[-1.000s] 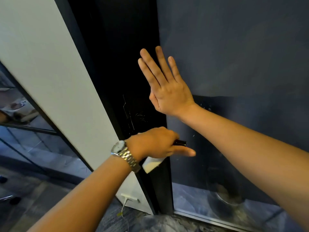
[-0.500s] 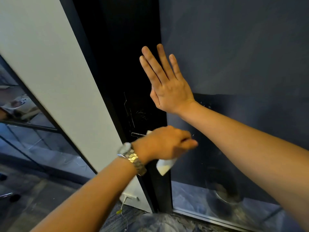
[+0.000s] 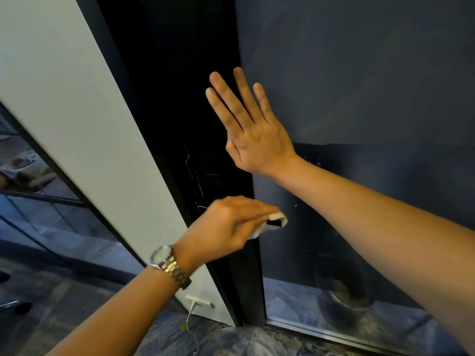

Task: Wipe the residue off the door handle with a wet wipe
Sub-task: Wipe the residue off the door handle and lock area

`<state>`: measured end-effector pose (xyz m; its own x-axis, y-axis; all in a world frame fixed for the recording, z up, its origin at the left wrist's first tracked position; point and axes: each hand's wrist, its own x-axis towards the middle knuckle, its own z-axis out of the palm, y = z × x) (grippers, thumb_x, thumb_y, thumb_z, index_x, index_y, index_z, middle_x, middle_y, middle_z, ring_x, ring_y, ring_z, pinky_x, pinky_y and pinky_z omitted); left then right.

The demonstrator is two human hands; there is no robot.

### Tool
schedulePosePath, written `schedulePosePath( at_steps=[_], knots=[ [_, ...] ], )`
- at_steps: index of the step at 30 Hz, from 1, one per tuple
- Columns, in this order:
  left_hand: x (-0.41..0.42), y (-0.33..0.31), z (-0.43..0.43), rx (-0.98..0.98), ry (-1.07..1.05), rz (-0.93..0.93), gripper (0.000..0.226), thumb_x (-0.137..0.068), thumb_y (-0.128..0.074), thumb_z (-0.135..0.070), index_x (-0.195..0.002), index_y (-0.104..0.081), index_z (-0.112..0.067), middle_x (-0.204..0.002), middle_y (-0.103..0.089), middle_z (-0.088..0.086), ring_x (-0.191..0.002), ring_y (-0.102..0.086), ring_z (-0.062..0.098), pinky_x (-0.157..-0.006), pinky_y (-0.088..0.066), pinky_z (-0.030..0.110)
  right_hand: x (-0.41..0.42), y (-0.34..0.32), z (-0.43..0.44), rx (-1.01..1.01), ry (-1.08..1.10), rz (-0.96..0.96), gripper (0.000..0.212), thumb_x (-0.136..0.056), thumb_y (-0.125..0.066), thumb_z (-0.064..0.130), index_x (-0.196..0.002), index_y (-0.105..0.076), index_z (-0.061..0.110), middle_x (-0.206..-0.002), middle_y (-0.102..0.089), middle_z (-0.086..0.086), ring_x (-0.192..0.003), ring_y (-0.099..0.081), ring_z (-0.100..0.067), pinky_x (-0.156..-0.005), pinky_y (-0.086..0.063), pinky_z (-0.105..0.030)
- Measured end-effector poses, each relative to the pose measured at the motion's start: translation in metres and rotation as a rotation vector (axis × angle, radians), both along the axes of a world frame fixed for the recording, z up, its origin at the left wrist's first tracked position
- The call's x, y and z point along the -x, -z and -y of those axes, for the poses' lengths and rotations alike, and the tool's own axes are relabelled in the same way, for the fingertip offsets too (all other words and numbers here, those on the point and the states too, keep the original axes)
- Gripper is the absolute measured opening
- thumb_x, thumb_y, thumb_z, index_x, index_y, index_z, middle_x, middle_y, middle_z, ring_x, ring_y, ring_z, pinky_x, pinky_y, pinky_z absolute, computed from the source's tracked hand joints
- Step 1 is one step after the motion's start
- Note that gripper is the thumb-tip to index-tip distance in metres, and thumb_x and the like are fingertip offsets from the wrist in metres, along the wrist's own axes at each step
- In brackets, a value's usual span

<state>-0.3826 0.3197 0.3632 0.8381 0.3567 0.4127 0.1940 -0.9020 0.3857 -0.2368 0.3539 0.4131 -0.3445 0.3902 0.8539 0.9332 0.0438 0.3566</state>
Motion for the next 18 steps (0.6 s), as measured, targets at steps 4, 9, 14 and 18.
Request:
schedulePosePath(
  at_steps=[4,9,14,18],
  knots=[
    [0.017,-0.018,-0.026,0.069,-0.234,-0.046,0.022,-0.082,-0.059,-0.033,-0.096,-0.072,-0.024,-0.092,-0.071,-0.006,-0.088,-0.061,0.006,-0.082,-0.051,0.027,-0.001,-0.001,0.001,-0.006,0.013,0.008,0.060,-0.081,-0.046,0.011,-0.140,-0.038,0.004,-0.145,-0.040,-0.014,-0.135,-0.034,-0.039,-0.112,-0.023,-0.048],
    [0.029,-0.016,-0.042,-0.220,-0.418,0.019,0.016,-0.080,-0.063,-0.012,-0.091,-0.074,-0.012,-0.090,-0.072,0.006,-0.089,-0.060,0.023,-0.079,-0.050,0.035,0.000,0.000,0.001,-0.003,0.034,0.019,0.060,-0.082,-0.046,0.014,-0.141,-0.037,0.005,-0.146,-0.040,-0.014,-0.135,-0.034,-0.039,-0.112,-0.024,-0.048],
    [0.019,-0.017,-0.044,-0.129,-0.622,0.377,0.013,-0.081,-0.066,-0.009,-0.092,-0.071,-0.006,-0.095,-0.066,0.010,-0.083,-0.059,0.014,-0.076,-0.045,0.010,-0.001,0.001,-0.001,-0.013,0.046,0.019,0.062,-0.081,-0.047,0.013,-0.142,-0.035,0.006,-0.147,-0.039,-0.013,-0.136,-0.033,-0.038,-0.112,-0.021,-0.047],
    [0.007,-0.018,-0.047,-0.134,-0.684,0.333,0.007,-0.082,-0.064,-0.007,-0.086,-0.070,-0.005,-0.087,-0.065,0.009,-0.076,-0.053,0.007,-0.071,-0.039,-0.003,-0.001,0.001,-0.002,-0.016,0.049,0.018,0.062,-0.082,-0.047,0.014,-0.142,-0.034,0.006,-0.147,-0.039,-0.014,-0.136,-0.033,-0.038,-0.112,-0.021,-0.047]
  ],
)
